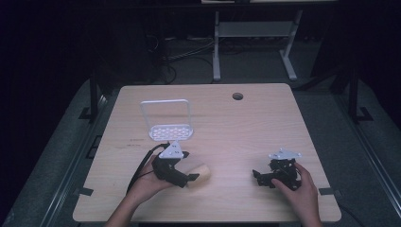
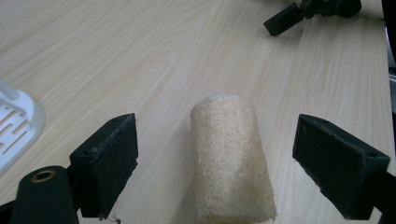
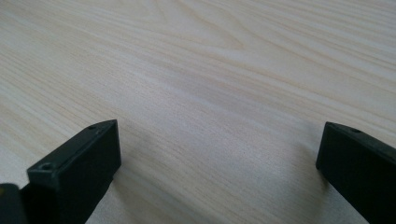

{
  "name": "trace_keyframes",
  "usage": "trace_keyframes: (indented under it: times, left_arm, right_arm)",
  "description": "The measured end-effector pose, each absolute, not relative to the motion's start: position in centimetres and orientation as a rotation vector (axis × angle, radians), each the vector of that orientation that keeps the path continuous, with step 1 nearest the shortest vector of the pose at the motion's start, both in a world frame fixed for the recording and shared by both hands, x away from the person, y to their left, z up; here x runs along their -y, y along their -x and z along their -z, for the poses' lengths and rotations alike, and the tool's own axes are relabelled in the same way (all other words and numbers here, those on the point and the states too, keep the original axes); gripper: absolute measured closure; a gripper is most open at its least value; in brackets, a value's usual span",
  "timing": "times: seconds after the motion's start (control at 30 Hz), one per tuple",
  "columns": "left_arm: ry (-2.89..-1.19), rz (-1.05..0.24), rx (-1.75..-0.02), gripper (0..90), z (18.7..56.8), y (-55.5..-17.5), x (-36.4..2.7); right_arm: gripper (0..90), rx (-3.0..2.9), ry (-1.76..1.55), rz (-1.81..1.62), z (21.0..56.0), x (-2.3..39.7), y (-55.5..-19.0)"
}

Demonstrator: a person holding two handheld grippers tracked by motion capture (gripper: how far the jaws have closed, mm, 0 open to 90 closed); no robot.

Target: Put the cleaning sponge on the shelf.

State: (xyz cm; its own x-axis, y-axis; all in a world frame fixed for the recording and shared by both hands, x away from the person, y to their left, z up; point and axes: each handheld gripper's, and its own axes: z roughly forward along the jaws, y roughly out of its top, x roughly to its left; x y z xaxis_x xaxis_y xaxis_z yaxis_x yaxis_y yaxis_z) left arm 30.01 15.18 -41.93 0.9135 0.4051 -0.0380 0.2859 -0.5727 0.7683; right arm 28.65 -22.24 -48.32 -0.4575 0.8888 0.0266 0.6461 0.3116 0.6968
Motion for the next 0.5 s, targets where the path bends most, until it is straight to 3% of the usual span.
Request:
trace_keyframes:
  times: [0.5]
  left_arm:
    - [-2.253,-0.16,-0.486,13.8,42.6,-29.9,-13.7]
  right_arm:
    - [0.0,-2.221,-1.372,-0.923,48.3,22.2,-28.6]
